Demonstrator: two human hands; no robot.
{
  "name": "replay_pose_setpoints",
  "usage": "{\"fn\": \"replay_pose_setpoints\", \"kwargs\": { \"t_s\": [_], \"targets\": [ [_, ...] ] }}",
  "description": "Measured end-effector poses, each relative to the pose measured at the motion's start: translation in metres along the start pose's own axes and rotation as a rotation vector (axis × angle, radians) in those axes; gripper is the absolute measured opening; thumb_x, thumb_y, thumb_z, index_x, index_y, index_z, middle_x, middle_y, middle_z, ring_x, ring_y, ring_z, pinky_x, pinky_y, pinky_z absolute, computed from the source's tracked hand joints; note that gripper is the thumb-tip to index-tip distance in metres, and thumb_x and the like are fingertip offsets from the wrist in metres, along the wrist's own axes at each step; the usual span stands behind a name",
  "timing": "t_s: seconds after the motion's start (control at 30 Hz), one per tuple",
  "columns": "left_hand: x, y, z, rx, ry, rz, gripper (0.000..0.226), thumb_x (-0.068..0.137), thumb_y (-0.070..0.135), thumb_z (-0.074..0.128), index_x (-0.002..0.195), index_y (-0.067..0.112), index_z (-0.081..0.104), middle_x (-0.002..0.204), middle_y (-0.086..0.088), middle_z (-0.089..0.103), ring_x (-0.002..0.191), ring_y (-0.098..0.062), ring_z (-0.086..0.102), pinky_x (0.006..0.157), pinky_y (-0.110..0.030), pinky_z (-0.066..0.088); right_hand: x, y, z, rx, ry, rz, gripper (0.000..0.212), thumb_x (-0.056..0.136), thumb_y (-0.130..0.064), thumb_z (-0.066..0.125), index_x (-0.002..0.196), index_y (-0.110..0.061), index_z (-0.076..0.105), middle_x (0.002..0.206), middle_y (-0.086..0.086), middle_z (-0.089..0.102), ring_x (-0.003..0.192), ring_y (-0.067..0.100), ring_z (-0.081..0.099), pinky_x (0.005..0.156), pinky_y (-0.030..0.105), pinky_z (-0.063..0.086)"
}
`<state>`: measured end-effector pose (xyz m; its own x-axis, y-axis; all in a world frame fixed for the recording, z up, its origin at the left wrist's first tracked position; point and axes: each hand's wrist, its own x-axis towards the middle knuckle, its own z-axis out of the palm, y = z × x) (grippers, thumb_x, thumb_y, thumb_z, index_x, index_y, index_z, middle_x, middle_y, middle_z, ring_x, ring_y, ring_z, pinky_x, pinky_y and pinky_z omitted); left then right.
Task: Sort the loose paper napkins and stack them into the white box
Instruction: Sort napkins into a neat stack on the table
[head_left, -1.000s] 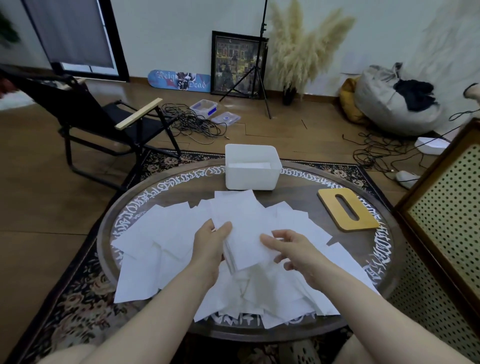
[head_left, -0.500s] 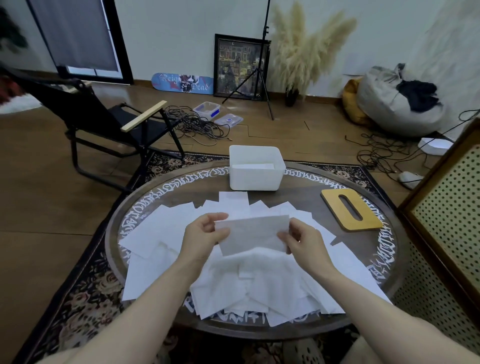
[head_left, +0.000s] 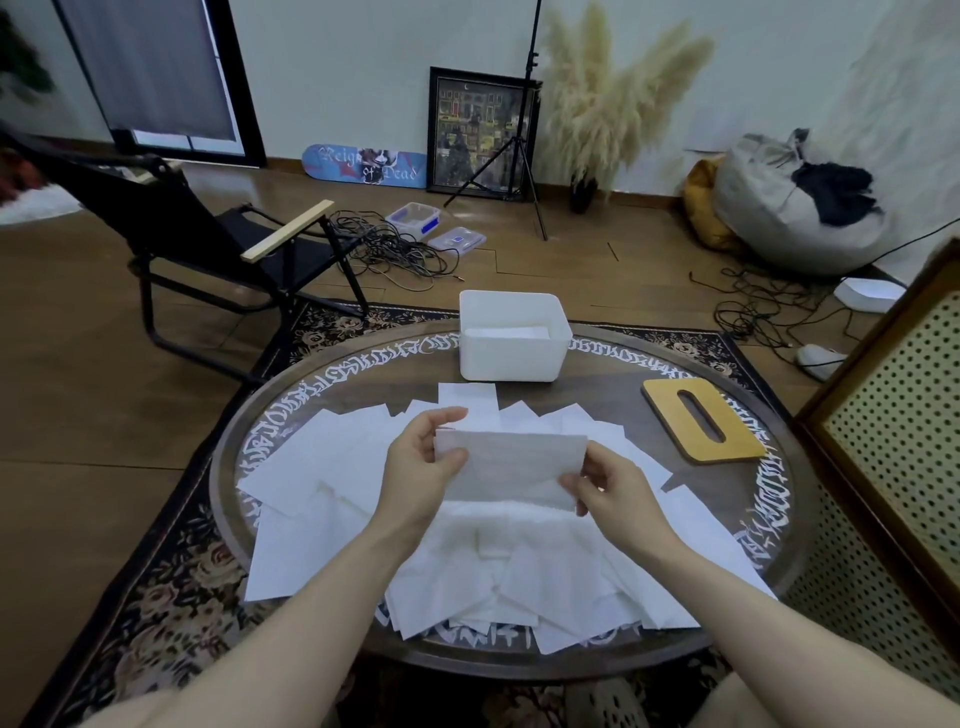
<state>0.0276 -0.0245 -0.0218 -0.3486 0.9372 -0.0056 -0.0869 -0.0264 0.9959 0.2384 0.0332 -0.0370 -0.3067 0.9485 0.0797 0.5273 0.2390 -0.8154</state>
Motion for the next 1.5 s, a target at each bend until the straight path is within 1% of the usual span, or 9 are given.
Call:
{"fn": "replay_pose_setpoints", "kwargs": {
  "t_s": [0.27, 0.6, 0.73, 0.87, 1.0, 1.1, 1.23, 1.43, 1.5],
  "targets": [
    [-0.002, -0.027, 0.000, 0.029, -0.056, -0.228, 0.052, 0.085, -0.014, 0.055, 0.123, 0.021, 0.054, 0.105, -0.008, 0.066, 0.088, -0.018, 0.063, 0.071, -0.024, 0.051, -0.005, 0.004, 0.004, -0.097, -0.097, 0.067, 0.022, 0.084, -0.008, 0.064, 0.102, -0.021, 0.063, 0.087, -0.004, 0.066, 0.061, 0.013, 0.053, 0.069, 0.037, 0.052],
    [-0.006, -0.037, 0.002, 0.154, -0.071, -0.169, 0.045, 0.084, -0.012, 0.052, 0.114, 0.022, 0.056, 0.108, 0.002, 0.059, 0.094, -0.012, 0.056, 0.071, -0.019, 0.047, -0.009, 0.008, 0.007, -0.106, -0.131, 0.101, 0.026, 0.086, -0.004, 0.059, 0.100, -0.025, 0.063, 0.089, -0.001, 0.067, 0.062, 0.011, 0.053, 0.066, 0.025, 0.048],
    [-0.010, -0.043, -0.001, 0.268, -0.082, -0.128, 0.041, 0.084, -0.007, 0.058, 0.106, 0.027, 0.058, 0.107, 0.009, 0.061, 0.099, -0.010, 0.057, 0.076, -0.021, 0.048, -0.008, 0.007, 0.009, -0.128, -0.146, 0.128, 0.029, 0.087, -0.005, 0.059, 0.078, -0.034, 0.058, 0.075, -0.007, 0.062, 0.058, 0.008, 0.052, 0.057, 0.016, 0.041],
    [-0.007, -0.043, 0.001, 0.299, -0.019, -0.126, 0.028, 0.084, -0.001, 0.063, 0.092, 0.027, 0.061, 0.095, 0.006, 0.068, 0.089, -0.013, 0.064, 0.074, -0.031, 0.053, -0.004, 0.006, 0.012, -0.045, -0.093, 0.202, 0.009, 0.084, -0.005, 0.063, 0.076, -0.008, 0.060, 0.070, 0.008, 0.058, 0.056, 0.016, 0.045, 0.057, 0.028, 0.039],
    [-0.001, -0.039, 0.006, 0.281, 0.084, -0.140, 0.014, 0.081, 0.005, 0.066, 0.083, 0.018, 0.063, 0.083, 0.001, 0.069, 0.081, -0.021, 0.065, 0.071, -0.038, 0.053, 0.000, 0.006, 0.014, 0.092, -0.010, 0.276, 0.033, 0.082, -0.006, 0.066, 0.062, -0.008, 0.041, 0.058, -0.003, 0.033, 0.059, 0.018, 0.035, 0.059, 0.029, 0.030],
    [0.006, -0.035, 0.011, 0.266, 0.151, -0.152, 0.011, 0.079, 0.010, 0.069, 0.080, 0.019, 0.062, 0.079, 0.001, 0.068, 0.077, -0.023, 0.064, 0.070, -0.041, 0.052, 0.003, 0.001, 0.016, 0.178, 0.005, 0.307, 0.019, 0.085, -0.008, 0.065, 0.076, 0.004, 0.053, 0.061, 0.002, 0.035, 0.063, 0.018, 0.035, 0.062, 0.029, 0.030],
    [0.019, -0.025, 0.016, 0.245, 0.186, -0.148, 0.022, 0.080, 0.013, 0.070, 0.091, 0.028, 0.058, 0.083, 0.004, 0.070, 0.081, -0.017, 0.066, 0.075, -0.041, 0.053, 0.014, -0.014, 0.012, 0.368, 0.051, 0.378, 0.012, 0.090, -0.009, 0.061, 0.081, -0.016, 0.056, 0.060, -0.005, 0.046, 0.061, 0.017, 0.044, 0.058, 0.023, 0.036],
    [0.048, -0.007, 0.019, 0.293, 0.188, -0.064, 0.023, 0.087, 0.016, 0.063, 0.107, 0.028, 0.059, 0.061, 0.007, 0.052, 0.058, -0.009, 0.051, 0.056, -0.028, 0.039, 0.045, -0.026, 0.005, 0.470, 0.074, 0.433, 0.009, 0.092, -0.016, 0.061, 0.100, -0.018, 0.061, 0.073, 0.001, 0.057, 0.066, 0.016, 0.050, 0.063, 0.023, 0.037],
    [0.062, -0.003, 0.018, 0.287, 0.176, -0.055, 0.021, 0.087, 0.020, 0.061, 0.106, 0.028, 0.061, 0.068, 0.005, 0.060, 0.066, -0.013, 0.058, 0.063, -0.033, 0.048, 0.058, -0.033, 0.000, 0.472, 0.081, 0.395, 0.009, 0.091, -0.014, 0.062, 0.099, -0.018, 0.061, 0.072, 0.002, 0.056, 0.066, 0.016, 0.049, 0.065, 0.022, 0.038]
  ]
}}
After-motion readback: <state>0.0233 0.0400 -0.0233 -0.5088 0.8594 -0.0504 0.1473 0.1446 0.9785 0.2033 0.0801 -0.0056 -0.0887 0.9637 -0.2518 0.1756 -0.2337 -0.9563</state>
